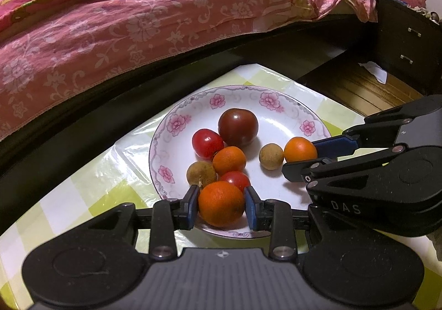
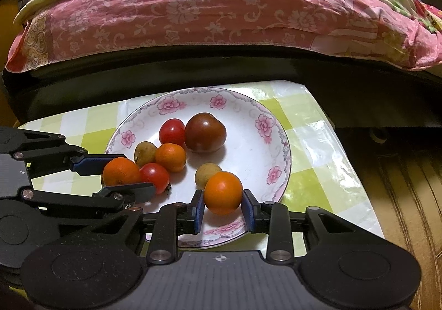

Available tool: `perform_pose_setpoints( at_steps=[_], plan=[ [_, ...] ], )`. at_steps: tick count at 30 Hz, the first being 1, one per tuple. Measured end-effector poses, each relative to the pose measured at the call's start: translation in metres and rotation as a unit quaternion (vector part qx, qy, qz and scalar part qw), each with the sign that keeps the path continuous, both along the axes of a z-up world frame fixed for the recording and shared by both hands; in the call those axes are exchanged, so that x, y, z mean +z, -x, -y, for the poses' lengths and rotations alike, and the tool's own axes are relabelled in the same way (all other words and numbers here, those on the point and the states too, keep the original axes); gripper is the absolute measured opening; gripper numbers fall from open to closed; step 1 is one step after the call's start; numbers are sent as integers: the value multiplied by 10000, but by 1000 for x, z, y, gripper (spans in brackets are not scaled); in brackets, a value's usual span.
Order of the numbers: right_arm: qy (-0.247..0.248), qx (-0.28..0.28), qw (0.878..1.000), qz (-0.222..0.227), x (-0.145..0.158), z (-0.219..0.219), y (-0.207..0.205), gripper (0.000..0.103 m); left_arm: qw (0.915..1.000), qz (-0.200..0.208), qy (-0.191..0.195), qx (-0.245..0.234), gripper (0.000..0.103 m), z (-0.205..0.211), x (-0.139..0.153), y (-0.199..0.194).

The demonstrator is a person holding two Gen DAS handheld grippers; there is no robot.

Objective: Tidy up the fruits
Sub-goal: 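Lower both tangerines into the plate and open both tools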

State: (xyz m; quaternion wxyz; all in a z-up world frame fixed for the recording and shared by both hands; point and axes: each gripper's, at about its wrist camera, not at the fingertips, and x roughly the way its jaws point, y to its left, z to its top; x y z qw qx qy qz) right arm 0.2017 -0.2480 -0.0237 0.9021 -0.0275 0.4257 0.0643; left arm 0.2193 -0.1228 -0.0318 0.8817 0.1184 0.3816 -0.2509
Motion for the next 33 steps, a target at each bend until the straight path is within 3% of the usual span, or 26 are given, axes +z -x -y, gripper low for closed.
perform_pose_setpoints(
  at_steps=[13,33],
  plan=[
    [-14,-51,10000,14,2,2,-1,28,10000,26,-30,20,42,1,2,1],
    [-98,-164,9997,138,8,8,2,36,10000,61,-1,79,43,-1,5,0]
  ],
)
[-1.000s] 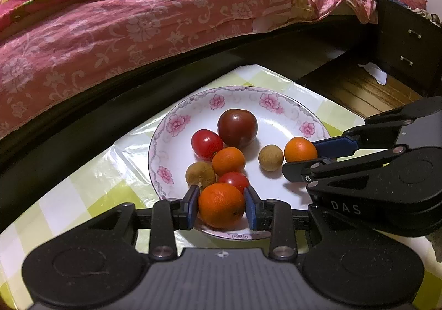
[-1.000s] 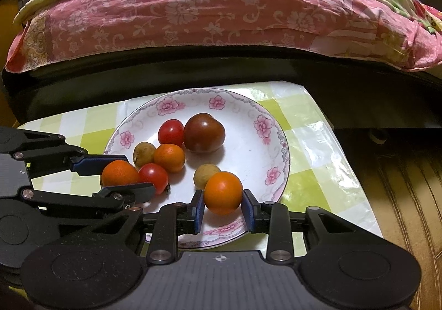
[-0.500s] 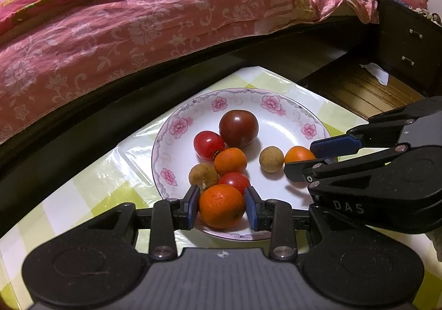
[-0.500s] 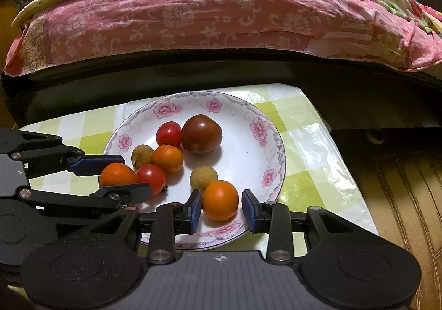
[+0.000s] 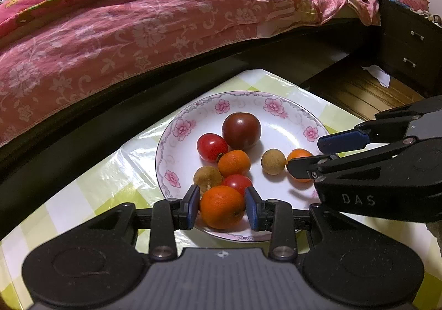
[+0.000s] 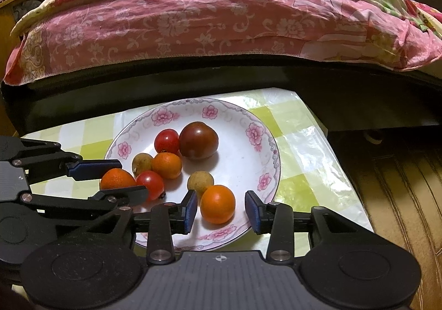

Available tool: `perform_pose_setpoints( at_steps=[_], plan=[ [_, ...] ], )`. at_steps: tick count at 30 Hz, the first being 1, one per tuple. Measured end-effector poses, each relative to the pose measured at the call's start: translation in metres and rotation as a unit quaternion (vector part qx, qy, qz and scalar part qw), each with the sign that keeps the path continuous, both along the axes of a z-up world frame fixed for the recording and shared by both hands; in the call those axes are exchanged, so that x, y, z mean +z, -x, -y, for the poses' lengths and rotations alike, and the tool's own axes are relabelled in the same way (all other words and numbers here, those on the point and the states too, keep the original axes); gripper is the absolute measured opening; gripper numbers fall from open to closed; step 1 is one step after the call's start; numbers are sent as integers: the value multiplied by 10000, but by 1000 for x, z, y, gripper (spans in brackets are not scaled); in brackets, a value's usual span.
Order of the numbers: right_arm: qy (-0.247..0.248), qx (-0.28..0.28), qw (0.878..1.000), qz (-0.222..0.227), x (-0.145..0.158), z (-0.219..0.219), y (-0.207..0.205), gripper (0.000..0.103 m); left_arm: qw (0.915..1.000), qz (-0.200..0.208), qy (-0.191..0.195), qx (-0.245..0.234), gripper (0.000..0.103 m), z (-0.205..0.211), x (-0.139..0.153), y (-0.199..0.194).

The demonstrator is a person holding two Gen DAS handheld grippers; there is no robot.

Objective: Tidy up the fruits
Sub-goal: 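Lower both tangerines into the plate and open both tools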

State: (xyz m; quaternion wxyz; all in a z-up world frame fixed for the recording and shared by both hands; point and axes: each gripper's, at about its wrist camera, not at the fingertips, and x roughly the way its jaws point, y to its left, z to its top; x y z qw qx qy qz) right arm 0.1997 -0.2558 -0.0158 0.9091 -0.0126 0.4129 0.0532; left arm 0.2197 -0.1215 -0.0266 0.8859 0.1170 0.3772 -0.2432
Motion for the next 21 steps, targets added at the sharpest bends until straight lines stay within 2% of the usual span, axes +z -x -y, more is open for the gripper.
perform_pose_setpoints(
  at_steps=[15,19,21],
  plan=[
    [-39,-71,9999,66,0,5,3,37,10000,-19,54,41,47,3,-1,-1],
    [-67,-136,9998,119,3,7,3,51,9999,-18,127,1,52,5,-1,0],
    [-65,-137,9998,121,3,8,4,51,9999,18,139,-37,52,6,0,2]
  ],
)
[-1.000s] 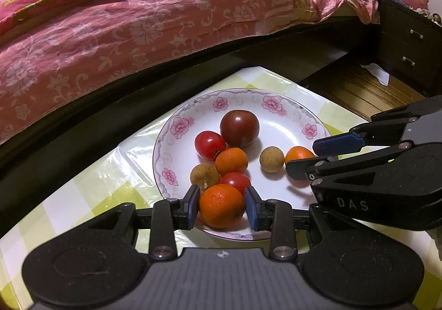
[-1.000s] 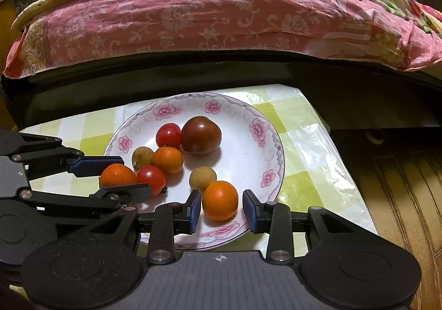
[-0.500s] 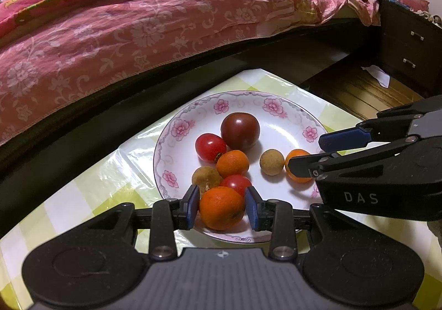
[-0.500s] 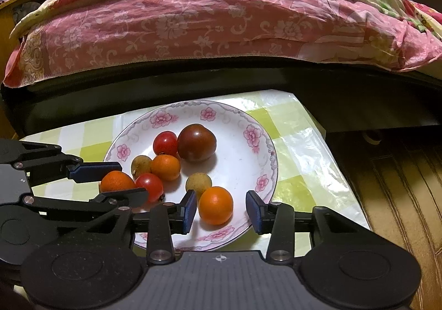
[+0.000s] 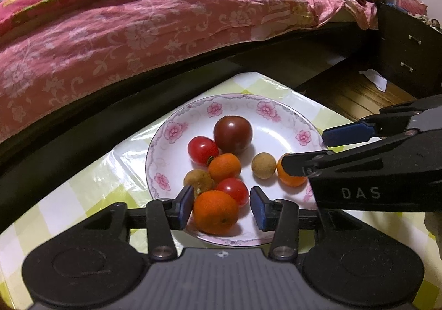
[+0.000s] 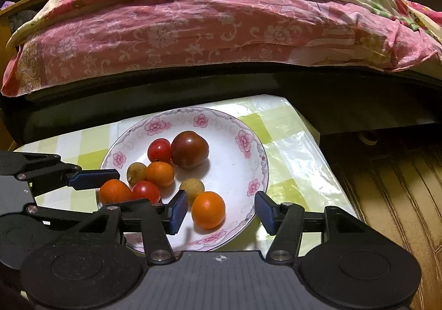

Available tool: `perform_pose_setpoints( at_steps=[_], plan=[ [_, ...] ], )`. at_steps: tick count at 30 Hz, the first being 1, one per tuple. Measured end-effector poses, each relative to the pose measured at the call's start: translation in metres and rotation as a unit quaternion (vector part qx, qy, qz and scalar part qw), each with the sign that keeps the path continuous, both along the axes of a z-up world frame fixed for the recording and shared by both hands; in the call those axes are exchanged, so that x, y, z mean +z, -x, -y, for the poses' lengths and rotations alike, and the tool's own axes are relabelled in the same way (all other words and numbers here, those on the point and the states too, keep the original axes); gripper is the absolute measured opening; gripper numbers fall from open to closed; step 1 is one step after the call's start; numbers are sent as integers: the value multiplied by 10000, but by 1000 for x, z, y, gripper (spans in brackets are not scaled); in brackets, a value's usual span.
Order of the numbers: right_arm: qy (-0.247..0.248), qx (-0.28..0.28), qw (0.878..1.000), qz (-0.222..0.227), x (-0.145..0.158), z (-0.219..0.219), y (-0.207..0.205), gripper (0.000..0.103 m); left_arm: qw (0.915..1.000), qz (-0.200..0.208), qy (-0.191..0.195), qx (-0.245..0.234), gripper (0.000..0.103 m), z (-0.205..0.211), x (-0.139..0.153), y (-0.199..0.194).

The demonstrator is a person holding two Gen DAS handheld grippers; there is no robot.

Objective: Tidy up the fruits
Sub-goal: 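Lower both tangerines into the plate and open both tools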

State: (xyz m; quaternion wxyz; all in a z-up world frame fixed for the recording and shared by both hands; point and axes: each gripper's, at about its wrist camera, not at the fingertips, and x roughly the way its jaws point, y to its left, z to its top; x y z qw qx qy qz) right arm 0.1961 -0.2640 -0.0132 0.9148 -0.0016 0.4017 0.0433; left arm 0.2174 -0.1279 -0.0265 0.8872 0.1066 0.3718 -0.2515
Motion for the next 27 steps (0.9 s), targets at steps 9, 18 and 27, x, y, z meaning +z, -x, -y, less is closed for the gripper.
perform_pose_setpoints(
  at_steps=[9,18,27],
  plan=[
    [-43,-154,9998,135,6,6,2,51,9999,94,108,71,52,-2,8,-2],
    [-23,-269,9995,155,9,10,2,51,9996,153,80,231,53,-10,10,-6],
    [107,-290,9995,55,4,10,9,51,9993,191,-118,286,58,-15,9,2]
  ],
)
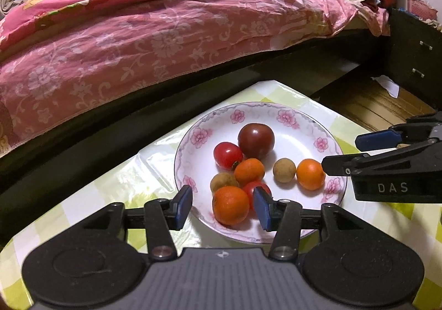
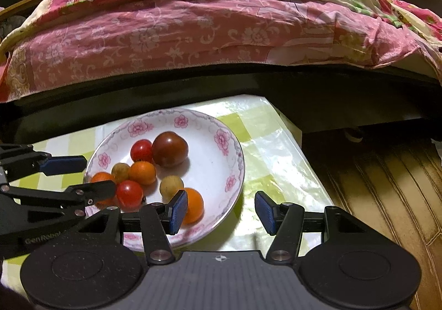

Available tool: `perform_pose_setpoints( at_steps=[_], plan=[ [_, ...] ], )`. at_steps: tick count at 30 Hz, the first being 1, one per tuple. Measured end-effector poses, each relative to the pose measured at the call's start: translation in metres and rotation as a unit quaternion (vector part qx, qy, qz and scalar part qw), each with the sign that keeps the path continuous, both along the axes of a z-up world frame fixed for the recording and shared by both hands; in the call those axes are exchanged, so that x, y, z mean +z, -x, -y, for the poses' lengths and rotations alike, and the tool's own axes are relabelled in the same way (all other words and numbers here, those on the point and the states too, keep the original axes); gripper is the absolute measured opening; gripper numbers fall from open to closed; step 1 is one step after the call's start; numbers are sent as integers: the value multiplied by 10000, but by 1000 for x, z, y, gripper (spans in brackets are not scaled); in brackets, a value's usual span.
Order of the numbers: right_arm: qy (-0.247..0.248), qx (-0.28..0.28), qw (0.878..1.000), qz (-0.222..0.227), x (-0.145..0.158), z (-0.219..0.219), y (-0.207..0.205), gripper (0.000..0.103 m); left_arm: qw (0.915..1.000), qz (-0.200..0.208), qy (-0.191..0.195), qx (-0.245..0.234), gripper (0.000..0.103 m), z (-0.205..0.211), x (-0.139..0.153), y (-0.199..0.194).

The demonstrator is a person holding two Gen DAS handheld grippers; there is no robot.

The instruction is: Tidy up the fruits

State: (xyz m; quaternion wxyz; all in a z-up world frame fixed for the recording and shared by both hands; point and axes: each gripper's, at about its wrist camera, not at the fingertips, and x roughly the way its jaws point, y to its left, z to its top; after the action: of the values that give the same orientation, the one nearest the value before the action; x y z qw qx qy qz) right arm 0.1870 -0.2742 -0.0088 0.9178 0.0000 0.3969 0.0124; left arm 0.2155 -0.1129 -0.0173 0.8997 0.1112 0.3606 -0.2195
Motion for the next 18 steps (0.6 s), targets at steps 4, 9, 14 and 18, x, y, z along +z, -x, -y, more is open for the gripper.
perform_pose_setpoints(
  at_steps=[4,9,14,18],
  plan=[
    [42,1,10000,-34,0,-2,7,51,10000,1,-67,-17,62,1,0,7],
    [51,-71,9999,-52,3,-4,16,52,9999,53,-110,-54,74,5,3,20],
    [87,-119,9999,0,7,-8,29,55,9994,211,-260,-89,77,8,8,33],
    [76,-162,9998,10,9,-8,39,55,9996,174,-221,22,77,3,12,39]
  ],
)
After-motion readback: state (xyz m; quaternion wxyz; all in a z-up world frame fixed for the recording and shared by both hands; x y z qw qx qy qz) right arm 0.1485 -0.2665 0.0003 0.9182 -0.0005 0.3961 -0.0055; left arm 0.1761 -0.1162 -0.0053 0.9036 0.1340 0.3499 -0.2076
